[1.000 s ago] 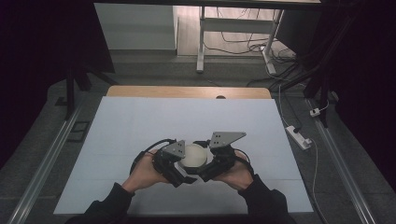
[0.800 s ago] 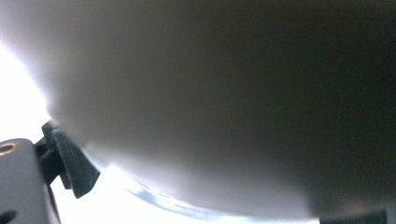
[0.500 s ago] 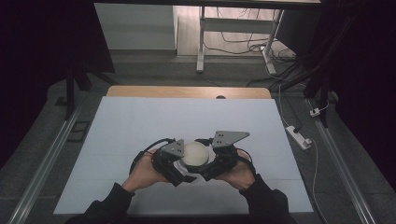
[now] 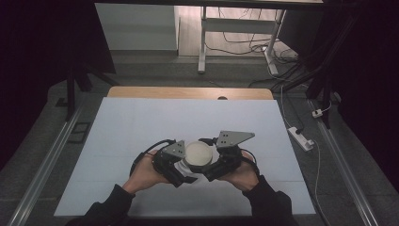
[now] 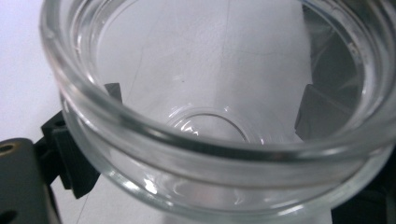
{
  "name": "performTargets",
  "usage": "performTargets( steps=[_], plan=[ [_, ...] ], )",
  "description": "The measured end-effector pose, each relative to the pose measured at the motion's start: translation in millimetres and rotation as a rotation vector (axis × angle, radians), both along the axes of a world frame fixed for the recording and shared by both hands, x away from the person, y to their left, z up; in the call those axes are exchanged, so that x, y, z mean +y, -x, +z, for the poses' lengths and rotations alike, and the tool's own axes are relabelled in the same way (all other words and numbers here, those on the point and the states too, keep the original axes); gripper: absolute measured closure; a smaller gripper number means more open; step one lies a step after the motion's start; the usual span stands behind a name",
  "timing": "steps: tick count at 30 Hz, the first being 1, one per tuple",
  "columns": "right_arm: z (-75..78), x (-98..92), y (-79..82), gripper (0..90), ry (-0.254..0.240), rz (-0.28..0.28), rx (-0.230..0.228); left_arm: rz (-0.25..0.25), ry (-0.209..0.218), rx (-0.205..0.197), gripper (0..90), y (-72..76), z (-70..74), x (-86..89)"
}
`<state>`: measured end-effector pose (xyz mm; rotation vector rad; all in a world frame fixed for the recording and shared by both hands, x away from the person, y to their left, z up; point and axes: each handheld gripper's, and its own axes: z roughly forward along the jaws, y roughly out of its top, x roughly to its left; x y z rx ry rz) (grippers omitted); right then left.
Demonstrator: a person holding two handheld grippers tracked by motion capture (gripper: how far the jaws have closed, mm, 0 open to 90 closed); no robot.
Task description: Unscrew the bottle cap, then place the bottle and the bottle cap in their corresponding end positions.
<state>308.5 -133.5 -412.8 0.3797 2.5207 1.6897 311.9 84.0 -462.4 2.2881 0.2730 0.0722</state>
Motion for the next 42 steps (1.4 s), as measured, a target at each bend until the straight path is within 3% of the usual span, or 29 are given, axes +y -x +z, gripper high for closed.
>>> performTargets(
  steps=[13, 42],
  plan=[
    [-1.7, -6.0, -1.5, 7.7, 0.006, -0.021, 0.005, 0.035, 0.000, -0.011, 7.5, -3.8, 0.2, 6.4],
    [-10.9, -16.5, 11.4, 7.7, 0.023, -0.049, -0.001, 0.190, 0.015, -0.025, 7.5, -25.3, -2.1, 20.5]
  ],
)
